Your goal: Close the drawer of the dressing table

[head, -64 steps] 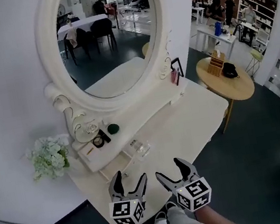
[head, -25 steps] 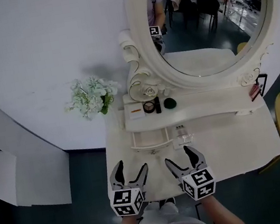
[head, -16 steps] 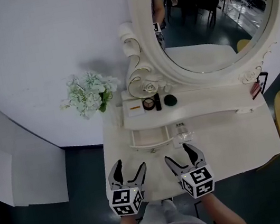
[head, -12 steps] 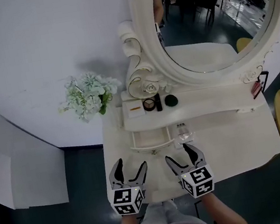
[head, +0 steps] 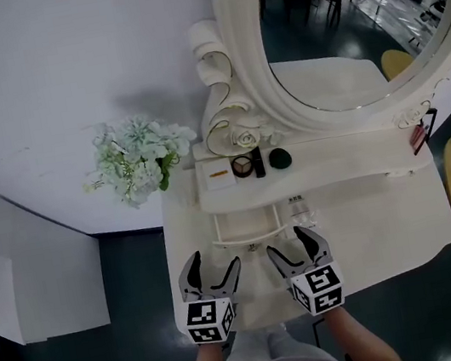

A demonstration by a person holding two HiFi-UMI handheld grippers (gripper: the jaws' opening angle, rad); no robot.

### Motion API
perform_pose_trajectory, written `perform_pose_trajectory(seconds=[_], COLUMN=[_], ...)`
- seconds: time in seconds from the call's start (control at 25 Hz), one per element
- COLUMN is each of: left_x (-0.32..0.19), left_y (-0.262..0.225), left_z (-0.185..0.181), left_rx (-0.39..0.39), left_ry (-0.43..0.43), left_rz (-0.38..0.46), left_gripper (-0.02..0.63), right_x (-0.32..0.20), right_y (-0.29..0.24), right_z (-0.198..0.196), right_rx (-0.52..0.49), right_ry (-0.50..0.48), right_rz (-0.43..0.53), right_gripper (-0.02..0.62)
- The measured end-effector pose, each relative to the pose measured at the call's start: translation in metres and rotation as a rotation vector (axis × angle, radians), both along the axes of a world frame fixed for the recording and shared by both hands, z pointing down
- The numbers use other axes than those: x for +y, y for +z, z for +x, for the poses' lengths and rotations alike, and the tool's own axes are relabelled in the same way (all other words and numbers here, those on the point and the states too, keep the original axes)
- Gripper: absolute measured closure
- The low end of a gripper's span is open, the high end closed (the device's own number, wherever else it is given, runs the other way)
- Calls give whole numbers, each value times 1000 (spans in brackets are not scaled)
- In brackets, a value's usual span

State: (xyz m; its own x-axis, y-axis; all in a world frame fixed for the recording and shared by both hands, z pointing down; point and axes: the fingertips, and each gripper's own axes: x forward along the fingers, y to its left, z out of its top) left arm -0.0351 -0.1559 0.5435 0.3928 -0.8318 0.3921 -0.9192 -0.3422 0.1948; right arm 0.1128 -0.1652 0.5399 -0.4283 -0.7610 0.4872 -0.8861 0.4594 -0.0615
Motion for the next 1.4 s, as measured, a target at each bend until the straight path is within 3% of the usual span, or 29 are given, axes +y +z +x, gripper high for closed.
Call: perform_pose_trajectory(seconds=[1.4], left_x=[-33], left_y=[8], left_z=[12], left_rx=[-23], left_ry=[52], left_rz=[6], left_gripper=[313], right_x=[-27], right_y=[17], right_z=[-6], right_rx=[35], right_ry=[8], right_rz=[-15], right_gripper=[359])
